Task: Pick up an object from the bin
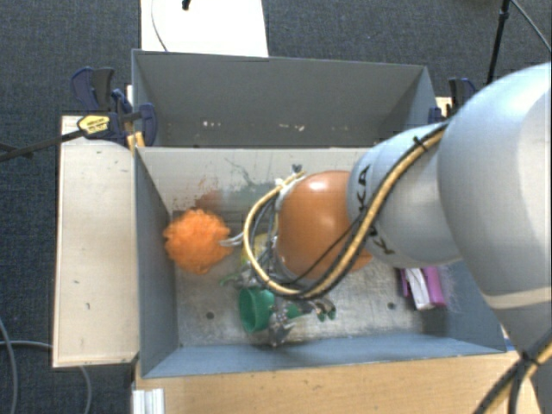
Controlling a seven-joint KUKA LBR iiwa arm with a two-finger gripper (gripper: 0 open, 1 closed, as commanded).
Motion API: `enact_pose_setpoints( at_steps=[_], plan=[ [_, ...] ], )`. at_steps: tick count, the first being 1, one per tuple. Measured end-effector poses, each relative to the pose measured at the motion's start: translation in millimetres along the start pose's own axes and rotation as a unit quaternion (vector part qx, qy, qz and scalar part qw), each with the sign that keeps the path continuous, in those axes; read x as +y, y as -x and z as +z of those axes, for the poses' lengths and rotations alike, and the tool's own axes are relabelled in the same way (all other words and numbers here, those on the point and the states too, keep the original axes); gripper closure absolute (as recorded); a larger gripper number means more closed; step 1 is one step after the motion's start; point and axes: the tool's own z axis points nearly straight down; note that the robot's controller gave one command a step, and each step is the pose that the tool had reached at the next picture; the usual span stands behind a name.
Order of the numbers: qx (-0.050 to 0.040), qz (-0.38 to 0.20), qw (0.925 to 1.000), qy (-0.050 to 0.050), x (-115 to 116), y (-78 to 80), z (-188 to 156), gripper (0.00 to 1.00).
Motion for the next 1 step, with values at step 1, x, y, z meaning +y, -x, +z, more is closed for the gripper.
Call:
enact_pose_setpoints(
  at_steps=[1],
  plan=[
    [0.0032,0.0,1.0,0.0,0.1,-1.5,-3.4,1.0]
  ],
)
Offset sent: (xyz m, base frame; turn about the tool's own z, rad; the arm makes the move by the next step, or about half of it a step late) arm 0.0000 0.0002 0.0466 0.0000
